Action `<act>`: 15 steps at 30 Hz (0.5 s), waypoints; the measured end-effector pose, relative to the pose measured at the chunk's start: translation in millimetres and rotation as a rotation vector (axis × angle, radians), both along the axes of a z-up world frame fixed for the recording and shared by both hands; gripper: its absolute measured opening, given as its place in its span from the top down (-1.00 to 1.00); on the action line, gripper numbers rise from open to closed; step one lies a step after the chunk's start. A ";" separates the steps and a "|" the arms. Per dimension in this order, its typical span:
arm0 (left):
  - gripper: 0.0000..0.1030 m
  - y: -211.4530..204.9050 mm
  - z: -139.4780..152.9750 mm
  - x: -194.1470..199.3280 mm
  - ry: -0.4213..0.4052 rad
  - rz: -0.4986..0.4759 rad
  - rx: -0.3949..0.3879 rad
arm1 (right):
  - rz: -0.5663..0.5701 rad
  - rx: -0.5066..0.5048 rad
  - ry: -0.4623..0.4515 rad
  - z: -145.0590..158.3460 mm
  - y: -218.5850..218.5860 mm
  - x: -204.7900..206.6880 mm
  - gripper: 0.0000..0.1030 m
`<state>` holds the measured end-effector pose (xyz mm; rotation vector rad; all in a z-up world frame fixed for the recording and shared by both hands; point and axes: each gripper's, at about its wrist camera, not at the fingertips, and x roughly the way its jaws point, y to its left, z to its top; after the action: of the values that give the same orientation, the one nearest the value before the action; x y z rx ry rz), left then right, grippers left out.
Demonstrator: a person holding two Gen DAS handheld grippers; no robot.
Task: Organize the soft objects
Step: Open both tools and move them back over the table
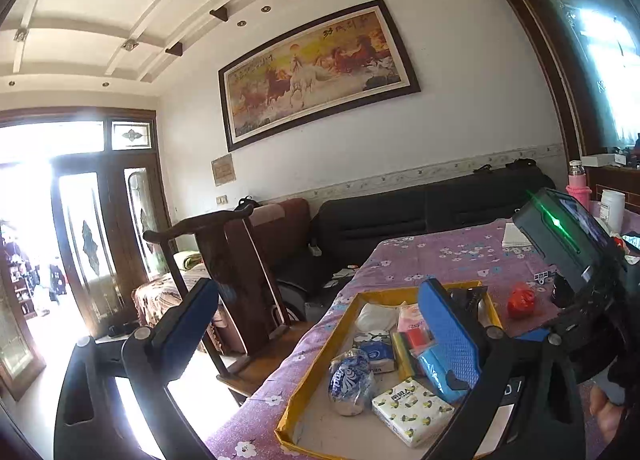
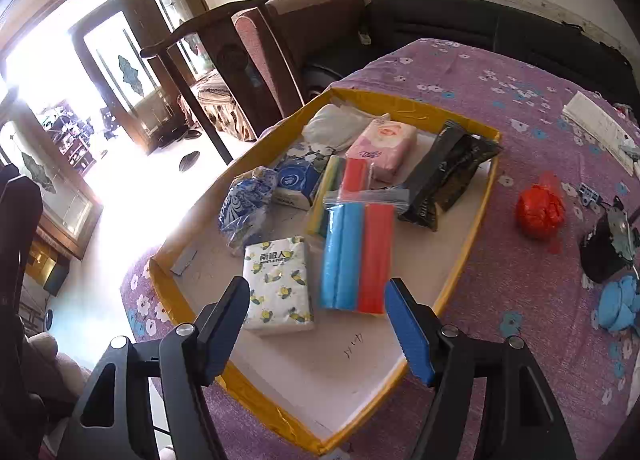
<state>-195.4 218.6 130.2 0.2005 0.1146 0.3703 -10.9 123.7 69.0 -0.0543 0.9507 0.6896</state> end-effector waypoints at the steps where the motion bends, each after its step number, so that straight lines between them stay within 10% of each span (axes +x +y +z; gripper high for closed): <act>1: -0.95 -6.3 0.5 -1.7 -0.004 -0.003 0.018 | -0.008 0.002 -0.002 0.6 -6.2 -1.5 -0.46; 15: -1.00 -87.1 0.7 -10.5 -0.002 -0.108 0.167 | -0.187 0.065 0.012 -6.3 -128.3 -3.1 -0.47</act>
<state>-205.9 131.5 130.9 0.3694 0.0702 0.2728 -14.0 -4.6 62.7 0.0954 0.9314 0.5477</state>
